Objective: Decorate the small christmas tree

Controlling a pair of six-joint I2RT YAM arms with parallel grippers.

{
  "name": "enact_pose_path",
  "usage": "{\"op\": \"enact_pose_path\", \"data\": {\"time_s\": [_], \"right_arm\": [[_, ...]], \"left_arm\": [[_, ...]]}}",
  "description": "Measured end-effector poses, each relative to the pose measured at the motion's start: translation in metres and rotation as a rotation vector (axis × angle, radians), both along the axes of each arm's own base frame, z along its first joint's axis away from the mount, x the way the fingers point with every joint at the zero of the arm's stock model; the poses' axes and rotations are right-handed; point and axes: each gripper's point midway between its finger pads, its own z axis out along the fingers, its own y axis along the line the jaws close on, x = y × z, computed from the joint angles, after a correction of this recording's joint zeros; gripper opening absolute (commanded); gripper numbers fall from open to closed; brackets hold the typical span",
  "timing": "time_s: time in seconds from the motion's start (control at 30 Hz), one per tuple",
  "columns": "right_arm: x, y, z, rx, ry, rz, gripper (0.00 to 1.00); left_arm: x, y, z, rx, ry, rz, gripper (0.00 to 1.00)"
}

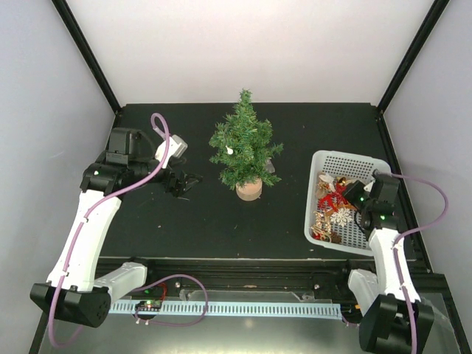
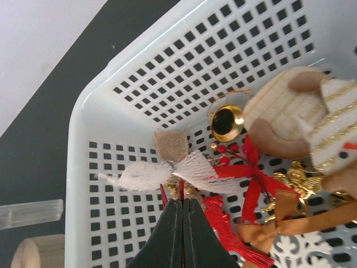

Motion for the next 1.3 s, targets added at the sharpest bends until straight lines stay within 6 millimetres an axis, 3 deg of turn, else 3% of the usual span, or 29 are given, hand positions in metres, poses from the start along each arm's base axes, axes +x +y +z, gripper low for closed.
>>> {"op": "enact_pose_path", "data": {"time_s": [0.23,0.57,0.87,0.97,1.2,1.3], "right_arm": [[-0.012,-0.001,0.014,-0.030,-0.048,-0.012,0.01],[-0.017,0.028,0.053,0.051,-0.210,0.095,0.01],[-0.015,0.034,0.074,0.119,-0.262,0.096,0.01],[-0.011,0.032,0.097,0.125,-0.320,0.082,0.01],[-0.011,0.034,0.172,0.146,-0.500,0.089,0.01],[-0.013,0.040,0.191,0.163,-0.544,0.115,0.01]], "left_arm": [[-0.002,-0.002,0.001,-0.010,0.008,-0.012,0.99],[-0.009,-0.011,0.007,-0.068,0.038,-0.070,0.99],[-0.014,-0.018,0.014,-0.118,0.058,-0.108,0.99],[-0.013,-0.019,0.020,-0.129,0.060,-0.115,0.99],[-0.016,-0.023,0.047,-0.159,0.039,-0.146,0.99],[-0.021,-0.025,0.056,-0.176,0.037,-0.168,0.99]]}}
